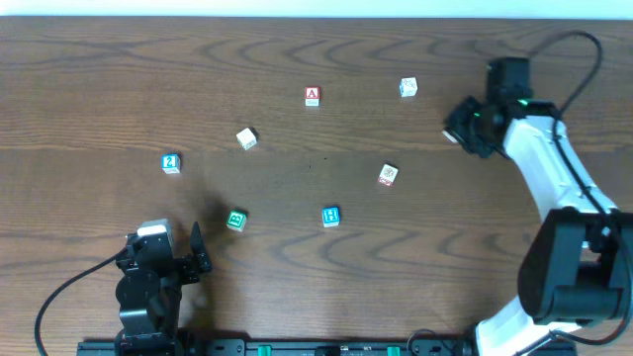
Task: Spell out Ai2
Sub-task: 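Lift the I block and carry it left toward the table center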
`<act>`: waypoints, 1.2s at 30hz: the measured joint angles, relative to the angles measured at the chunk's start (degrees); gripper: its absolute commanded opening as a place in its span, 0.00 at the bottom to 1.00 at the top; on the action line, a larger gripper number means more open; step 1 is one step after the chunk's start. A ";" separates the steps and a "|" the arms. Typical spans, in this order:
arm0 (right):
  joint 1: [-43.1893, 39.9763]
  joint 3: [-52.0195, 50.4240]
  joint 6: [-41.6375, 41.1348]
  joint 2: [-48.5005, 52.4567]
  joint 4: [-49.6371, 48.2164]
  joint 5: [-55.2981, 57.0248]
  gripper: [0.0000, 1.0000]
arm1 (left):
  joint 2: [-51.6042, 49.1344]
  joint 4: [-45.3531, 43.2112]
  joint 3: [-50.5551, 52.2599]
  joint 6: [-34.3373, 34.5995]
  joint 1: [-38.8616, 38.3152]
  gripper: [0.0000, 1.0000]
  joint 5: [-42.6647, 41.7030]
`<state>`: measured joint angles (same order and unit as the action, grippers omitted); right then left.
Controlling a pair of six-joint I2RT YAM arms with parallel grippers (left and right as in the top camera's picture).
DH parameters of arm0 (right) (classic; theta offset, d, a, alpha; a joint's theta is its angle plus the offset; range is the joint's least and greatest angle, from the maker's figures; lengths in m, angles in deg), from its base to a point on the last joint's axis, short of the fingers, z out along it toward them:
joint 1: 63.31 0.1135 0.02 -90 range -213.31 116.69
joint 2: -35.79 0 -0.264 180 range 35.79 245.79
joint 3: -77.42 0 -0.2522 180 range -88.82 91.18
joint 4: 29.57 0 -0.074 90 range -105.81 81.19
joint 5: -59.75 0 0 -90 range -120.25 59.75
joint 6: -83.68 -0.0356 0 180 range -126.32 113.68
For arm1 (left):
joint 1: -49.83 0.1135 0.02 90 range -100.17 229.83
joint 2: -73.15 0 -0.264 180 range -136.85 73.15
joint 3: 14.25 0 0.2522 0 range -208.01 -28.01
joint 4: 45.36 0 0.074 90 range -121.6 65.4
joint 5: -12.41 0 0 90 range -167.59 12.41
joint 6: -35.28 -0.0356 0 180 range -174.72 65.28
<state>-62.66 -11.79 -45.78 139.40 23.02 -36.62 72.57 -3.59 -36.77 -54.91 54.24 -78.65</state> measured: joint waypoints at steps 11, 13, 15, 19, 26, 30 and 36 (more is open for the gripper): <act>22.10 4.57 15.45 0.24 2.01 4.28 0.01 | 0.00 0.02 0.00 0.00 0.00 0.95 0.00; 24.13 4.87 17.46 1.51 1.99 4.92 0.01 | 0.00 0.02 0.00 0.00 0.00 0.95 0.00; 25.44 6.45 19.17 3.98 3.43 5.16 0.02 | 0.00 0.04 0.00 0.00 0.00 0.95 0.00; 29.18 15.80 21.53 11.56 10.75 7.56 0.01 | 0.00 0.04 0.00 0.00 0.00 0.95 0.00; 33.94 28.33 21.09 19.93 16.31 10.21 0.01 | 0.00 0.02 0.00 0.00 0.00 0.95 0.00; 33.77 28.68 16.44 21.92 16.37 10.14 0.02 | 0.00 0.02 0.00 0.00 0.00 0.95 0.00; 33.27 28.68 10.69 24.00 14.88 7.85 0.02 | 0.00 0.02 0.00 0.00 0.00 0.95 0.00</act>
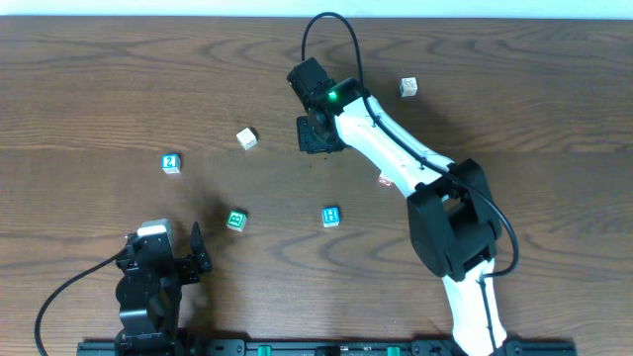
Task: Spell out Ai2
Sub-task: 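Lift the I block and carry it left toward the table center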
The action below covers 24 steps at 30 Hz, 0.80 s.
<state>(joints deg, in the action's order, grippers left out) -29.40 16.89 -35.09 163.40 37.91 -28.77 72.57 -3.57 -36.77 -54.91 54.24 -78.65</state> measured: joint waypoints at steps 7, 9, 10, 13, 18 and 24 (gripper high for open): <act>-0.20 0.00 -1.64 1.40 0.15 -1.14 0.01 | 0.00 0.00 0.00 0.00 0.00 0.96 0.00; -0.35 0.00 -1.84 1.88 0.98 -1.68 0.01 | 0.00 0.00 0.00 0.00 0.00 0.96 0.00; -0.44 0.00 -1.84 2.05 1.42 -1.84 0.01 | 0.00 0.00 0.00 0.00 0.00 0.95 0.00; -1.05 0.00 -1.84 2.34 2.27 -2.10 0.01 | 0.00 0.00 0.00 0.00 0.00 0.95 0.00; -2.54 0.00 -1.84 2.34 2.71 -2.64 0.01 | 0.00 0.00 0.00 0.00 0.00 0.96 0.00; -3.15 0.00 -1.84 2.34 2.54 -3.34 0.01 | 0.00 0.00 0.00 0.00 0.00 0.95 0.00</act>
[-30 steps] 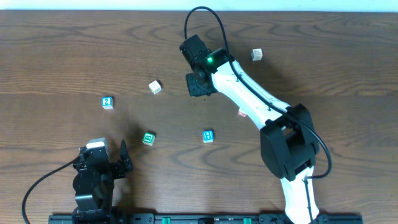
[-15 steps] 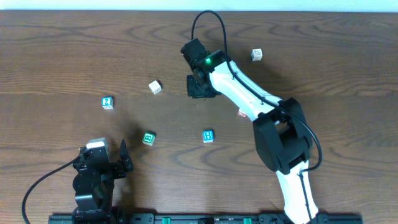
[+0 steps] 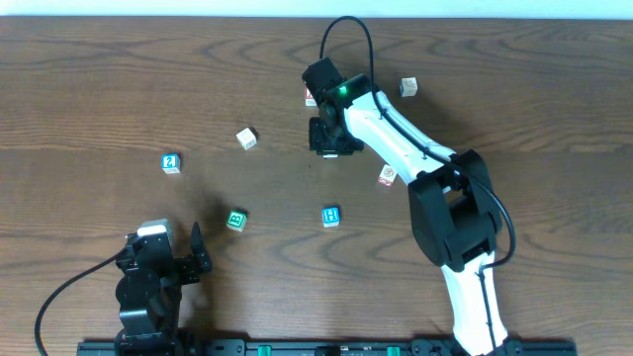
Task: Spell out Ai2
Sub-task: 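Lift the I block and carry it left toward the table center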
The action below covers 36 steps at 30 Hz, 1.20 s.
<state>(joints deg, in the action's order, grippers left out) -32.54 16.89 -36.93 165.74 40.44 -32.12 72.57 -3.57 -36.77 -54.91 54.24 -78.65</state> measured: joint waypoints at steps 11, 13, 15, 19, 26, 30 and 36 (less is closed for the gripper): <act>0.33 -0.02 0.02 0.00 0.07 -0.07 0.01 | 0.00 0.00 0.00 0.00 0.00 0.95 0.00; 0.66 -0.02 0.02 0.00 0.07 -0.02 0.01 | 0.00 0.00 0.00 0.00 0.00 0.95 0.00; 1.05 -0.02 0.02 0.00 0.07 0.20 0.01 | 0.00 0.00 0.00 0.00 0.00 0.95 0.00; 1.55 -0.02 0.02 0.11 0.22 0.42 0.01 | 0.00 0.00 0.00 0.00 0.00 0.95 0.00; 2.21 -0.04 0.00 1.68 1.03 2.38 0.01 | 0.00 0.00 0.00 0.00 0.00 0.95 0.00; 2.27 -0.07 -0.37 1.68 1.44 3.43 0.01 | 0.00 0.00 0.00 0.00 0.00 0.95 0.00; 2.43 -0.07 -0.83 1.68 0.87 3.78 0.02 | 0.00 0.00 0.00 0.00 0.00 0.95 0.00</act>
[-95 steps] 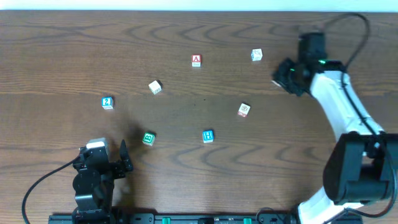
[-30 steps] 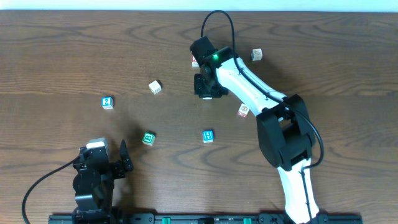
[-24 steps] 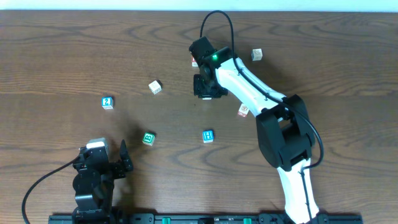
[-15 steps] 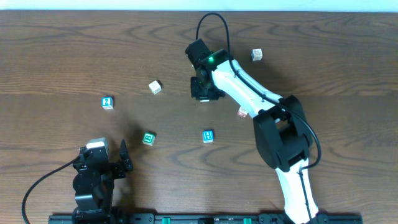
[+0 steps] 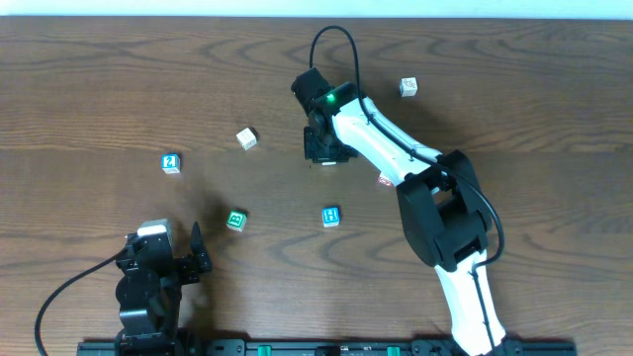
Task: Spell out Ai2
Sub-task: 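Lift the I block and carry it left toward the table center, then lower the I block onto the table and open the right gripper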
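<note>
My right gripper [image 5: 324, 150] points down at the table's middle back, its arm reaching in from the front right. From above its jaws are hidden, so I cannot tell whether it holds anything. The red "A" block is out of sight, and the arm's black wrist [image 5: 312, 86] covers the spot at the back. A blue "2" block [image 5: 171, 163] lies at the left. No "i" block can be read at this size. My left gripper [image 5: 199, 251] rests at the front left, fingers apart and empty.
A white block [image 5: 246, 138] lies left of the right gripper. A green block [image 5: 235, 220] and a blue block [image 5: 330, 217] sit nearer the front. Another white block [image 5: 407, 87] is at the back right. A red-marked block [image 5: 383, 179] peeks from under the right arm.
The right gripper has shifted slightly left and toward the front. The wrist now covers the place where an edge of the red "A" block showed. The left arm is unchanged.
At first the right gripper was at the far right, and the "A" block lay uncovered at the back middle. Then the gripper was over the middle, hiding that block. Later it stood a little right with the block's edge showing, and now the block is hidden again.
</note>
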`<act>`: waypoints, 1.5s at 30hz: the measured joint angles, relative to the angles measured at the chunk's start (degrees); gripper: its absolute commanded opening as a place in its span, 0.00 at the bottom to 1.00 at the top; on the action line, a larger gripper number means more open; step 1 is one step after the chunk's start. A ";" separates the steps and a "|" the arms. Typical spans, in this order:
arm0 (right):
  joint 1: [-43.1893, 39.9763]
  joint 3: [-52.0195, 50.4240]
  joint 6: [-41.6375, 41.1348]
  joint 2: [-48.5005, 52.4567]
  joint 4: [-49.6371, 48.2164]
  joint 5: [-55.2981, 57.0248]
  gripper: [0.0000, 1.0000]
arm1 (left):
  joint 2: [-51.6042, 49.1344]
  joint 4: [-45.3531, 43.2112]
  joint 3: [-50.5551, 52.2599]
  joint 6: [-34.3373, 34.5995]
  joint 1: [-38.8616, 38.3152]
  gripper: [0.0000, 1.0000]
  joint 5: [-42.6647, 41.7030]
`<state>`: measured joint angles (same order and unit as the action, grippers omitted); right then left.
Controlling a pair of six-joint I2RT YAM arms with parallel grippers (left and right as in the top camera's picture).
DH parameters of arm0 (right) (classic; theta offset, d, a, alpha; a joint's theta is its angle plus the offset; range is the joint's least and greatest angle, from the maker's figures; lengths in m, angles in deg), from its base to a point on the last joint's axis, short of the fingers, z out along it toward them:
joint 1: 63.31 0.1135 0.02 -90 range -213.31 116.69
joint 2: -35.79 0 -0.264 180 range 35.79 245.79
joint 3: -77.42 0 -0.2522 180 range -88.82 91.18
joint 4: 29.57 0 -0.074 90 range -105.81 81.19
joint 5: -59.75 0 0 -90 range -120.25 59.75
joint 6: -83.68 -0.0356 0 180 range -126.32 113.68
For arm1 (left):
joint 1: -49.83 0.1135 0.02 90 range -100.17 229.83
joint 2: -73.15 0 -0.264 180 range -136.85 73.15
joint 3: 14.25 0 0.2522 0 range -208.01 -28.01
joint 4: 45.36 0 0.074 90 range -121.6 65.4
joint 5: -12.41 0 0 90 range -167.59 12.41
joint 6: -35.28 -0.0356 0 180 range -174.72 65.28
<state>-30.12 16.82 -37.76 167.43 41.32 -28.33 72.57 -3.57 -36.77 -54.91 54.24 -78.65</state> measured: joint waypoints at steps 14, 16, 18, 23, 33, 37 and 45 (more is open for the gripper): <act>0.04 0.00 -0.46 0.00 -0.57 -1.90 0.31 | 0.00 0.00 0.00 0.00 0.00 0.95 0.00; 0.04 0.00 -0.98 0.00 -0.57 -2.12 0.33 | 0.00 0.00 0.00 0.00 0.00 0.95 0.00; 0.04 0.00 -1.38 0.00 -0.57 -2.16 0.36 | 0.00 0.00 0.00 0.00 0.00 0.95 0.00; 0.04 0.00 -2.14 0.00 -0.57 -2.25 0.40 | 0.00 0.00 0.00 0.00 0.00 0.95 0.00; 0.04 0.00 -2.69 0.00 -0.83 -2.21 0.47 | 0.00 0.00 0.00 0.00 0.00 0.95 0.00; 0.04 0.00 -2.73 0.00 -0.90 -2.14 0.49 | 0.00 0.00 0.00 0.00 0.00 0.95 0.00; -0.59 3.96 -1.92 0.00 0.87 -2.16 0.66 | 0.00 0.00 0.00 0.00 0.00 0.95 0.00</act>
<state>-30.71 20.78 -39.68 167.43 42.19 -30.50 72.57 -3.57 -36.77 -54.91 54.24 -78.65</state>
